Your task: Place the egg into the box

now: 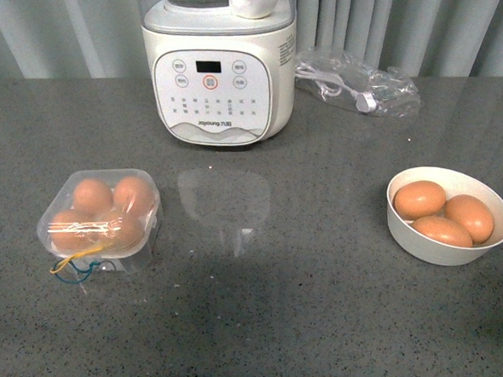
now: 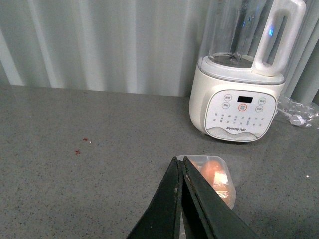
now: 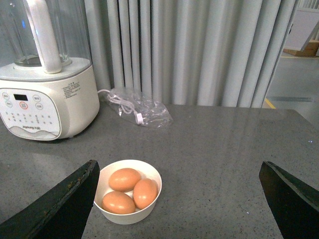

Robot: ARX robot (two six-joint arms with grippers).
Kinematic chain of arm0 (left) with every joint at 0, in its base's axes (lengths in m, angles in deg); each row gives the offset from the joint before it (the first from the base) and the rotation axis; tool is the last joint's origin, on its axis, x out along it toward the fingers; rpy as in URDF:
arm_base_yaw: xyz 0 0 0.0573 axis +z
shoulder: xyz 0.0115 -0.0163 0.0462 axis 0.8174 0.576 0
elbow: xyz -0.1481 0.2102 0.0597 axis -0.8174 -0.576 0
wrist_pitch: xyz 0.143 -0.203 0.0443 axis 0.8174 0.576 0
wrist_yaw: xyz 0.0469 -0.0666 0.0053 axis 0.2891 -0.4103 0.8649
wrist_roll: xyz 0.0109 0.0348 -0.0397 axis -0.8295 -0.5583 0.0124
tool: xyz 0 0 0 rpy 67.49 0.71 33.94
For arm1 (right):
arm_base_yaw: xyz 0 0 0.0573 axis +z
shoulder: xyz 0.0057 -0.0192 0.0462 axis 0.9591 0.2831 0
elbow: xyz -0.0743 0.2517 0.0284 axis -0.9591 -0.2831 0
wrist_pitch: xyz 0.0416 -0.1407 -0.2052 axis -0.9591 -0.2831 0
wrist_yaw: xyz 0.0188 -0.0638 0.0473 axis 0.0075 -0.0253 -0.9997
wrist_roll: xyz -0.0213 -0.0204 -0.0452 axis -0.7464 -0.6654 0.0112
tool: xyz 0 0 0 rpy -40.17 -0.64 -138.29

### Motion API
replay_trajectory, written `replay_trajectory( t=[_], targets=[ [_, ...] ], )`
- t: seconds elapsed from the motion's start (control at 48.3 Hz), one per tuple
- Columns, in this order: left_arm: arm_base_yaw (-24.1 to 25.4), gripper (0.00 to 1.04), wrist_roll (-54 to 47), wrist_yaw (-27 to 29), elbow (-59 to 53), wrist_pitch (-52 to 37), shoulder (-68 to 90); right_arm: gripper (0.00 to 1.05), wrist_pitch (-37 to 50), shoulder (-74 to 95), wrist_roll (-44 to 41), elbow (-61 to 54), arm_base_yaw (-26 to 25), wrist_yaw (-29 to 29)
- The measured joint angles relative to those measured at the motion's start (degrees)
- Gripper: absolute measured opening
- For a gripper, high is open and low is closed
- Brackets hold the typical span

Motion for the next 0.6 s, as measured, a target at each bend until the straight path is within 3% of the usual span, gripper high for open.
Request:
replay_trajectory(
  t=[0.124, 0.207, 0.373, 0.414, 0.435, 0.6],
  targets=[
    [0.0, 0.04, 0.0, 0.0, 0.0, 1.66, -1.64, 0.97, 0.0, 0.0, 0.0, 0.0, 0.0, 0.0],
    [-0.02, 0.04, 0.0, 0.0, 0.02, 11.04, -9.25, 0.97, 0.0, 0.0, 0.0, 0.0, 0.02, 0.02],
    [-0.02, 0.04, 0.0, 0.0, 0.02, 11.65, -11.3, 0.97, 0.0, 0.0, 0.0, 0.0, 0.0, 0.0],
    [-0.02, 0.12, 0.0, 0.0, 0.02, 11.67, -11.3, 0.97, 0.0, 0.0, 0.0, 0.0, 0.0, 0.0],
    [-0.02, 0.21, 0.0, 0.0, 0.02, 11.67, -11.3, 0.97, 0.0, -0.02, 0.0, 0.0, 0.02, 0.0],
    [-0.02, 0.53, 0.0, 0.0, 0.02, 11.67, -11.3, 0.97, 0.0, -0.02, 0.0, 0.0, 0.0, 0.0]
  ],
)
